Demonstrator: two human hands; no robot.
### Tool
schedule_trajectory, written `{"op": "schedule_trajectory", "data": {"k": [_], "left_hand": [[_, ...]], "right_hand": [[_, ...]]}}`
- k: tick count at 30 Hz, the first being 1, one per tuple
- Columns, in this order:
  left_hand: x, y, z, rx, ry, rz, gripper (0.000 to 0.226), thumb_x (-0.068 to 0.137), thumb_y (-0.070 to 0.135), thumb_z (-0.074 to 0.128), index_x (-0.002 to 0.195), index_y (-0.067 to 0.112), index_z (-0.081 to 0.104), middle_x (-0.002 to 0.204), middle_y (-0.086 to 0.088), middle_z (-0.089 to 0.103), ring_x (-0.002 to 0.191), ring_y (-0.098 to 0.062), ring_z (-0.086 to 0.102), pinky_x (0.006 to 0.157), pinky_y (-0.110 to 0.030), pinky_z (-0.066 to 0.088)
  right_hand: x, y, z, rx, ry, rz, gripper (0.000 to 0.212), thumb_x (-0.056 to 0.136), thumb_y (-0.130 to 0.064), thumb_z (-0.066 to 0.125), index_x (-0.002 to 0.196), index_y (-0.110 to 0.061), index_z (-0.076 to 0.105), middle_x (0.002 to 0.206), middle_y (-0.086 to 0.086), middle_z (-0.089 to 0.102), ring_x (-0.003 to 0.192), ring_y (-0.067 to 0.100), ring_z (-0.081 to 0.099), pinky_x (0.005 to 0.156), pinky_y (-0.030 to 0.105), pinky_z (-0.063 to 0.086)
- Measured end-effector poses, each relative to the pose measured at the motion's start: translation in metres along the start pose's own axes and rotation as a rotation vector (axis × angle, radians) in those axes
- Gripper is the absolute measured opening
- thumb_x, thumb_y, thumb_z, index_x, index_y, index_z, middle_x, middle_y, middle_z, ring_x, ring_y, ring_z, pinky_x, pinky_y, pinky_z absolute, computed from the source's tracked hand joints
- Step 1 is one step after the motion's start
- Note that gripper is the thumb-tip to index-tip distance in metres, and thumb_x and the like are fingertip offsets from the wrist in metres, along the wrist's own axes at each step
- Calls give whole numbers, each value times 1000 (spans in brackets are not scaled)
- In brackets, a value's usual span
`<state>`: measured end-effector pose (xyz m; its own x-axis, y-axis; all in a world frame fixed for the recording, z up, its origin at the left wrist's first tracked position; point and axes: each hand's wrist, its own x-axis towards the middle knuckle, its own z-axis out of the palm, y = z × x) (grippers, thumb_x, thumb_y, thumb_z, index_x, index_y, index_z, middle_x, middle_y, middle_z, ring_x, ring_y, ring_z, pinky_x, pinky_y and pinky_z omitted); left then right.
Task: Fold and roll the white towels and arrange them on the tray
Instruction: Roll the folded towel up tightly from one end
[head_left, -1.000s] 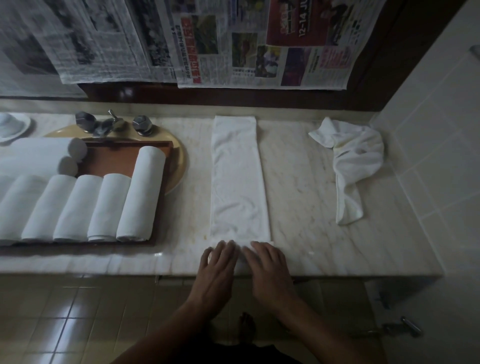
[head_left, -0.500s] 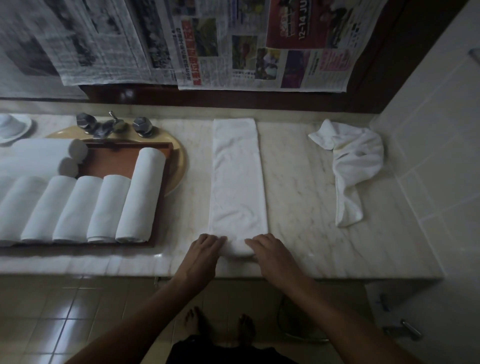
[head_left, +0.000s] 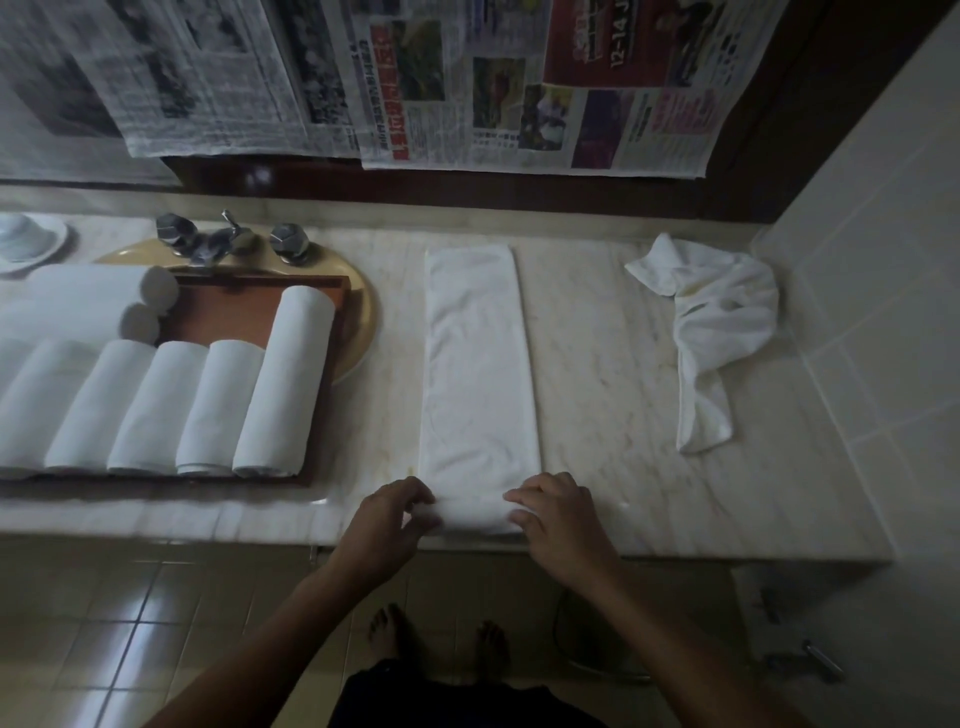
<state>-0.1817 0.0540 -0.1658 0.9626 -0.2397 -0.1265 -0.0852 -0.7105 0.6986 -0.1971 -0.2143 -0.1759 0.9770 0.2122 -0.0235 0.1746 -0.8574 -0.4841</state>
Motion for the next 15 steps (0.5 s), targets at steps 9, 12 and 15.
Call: {"op": "schedule_trajectory", "data": {"k": [9,12,15], "left_hand": [[4,9,11,309,85,190,27,91,27,68,117,23,63,121,1,56,104,-19,53,85,-37,50],[4,11,13,412,-38,310,38,95,31,52,132,27,56,132,5,57,118,-19,50,97,-40,44],[10,-4,9,321,-101,132,50,98,54,33,134,30,57,130,12,59,120,-15,48,98,-39,39]], "right_hand": [[-32,-15,32,-195,233,-210,42,91,-10,60,133,-11,65,134,10,63,119,31,57,102,45,45],[-31,-12,37,-233,210,-230,47,94,-10,54,140,-10,60,140,12,59,127,32,54,108,48,42],[-25,-6,38,-275,180,-225,55,90,-9,59,145,-10,55,144,12,56,132,32,51,113,50,39]]}}
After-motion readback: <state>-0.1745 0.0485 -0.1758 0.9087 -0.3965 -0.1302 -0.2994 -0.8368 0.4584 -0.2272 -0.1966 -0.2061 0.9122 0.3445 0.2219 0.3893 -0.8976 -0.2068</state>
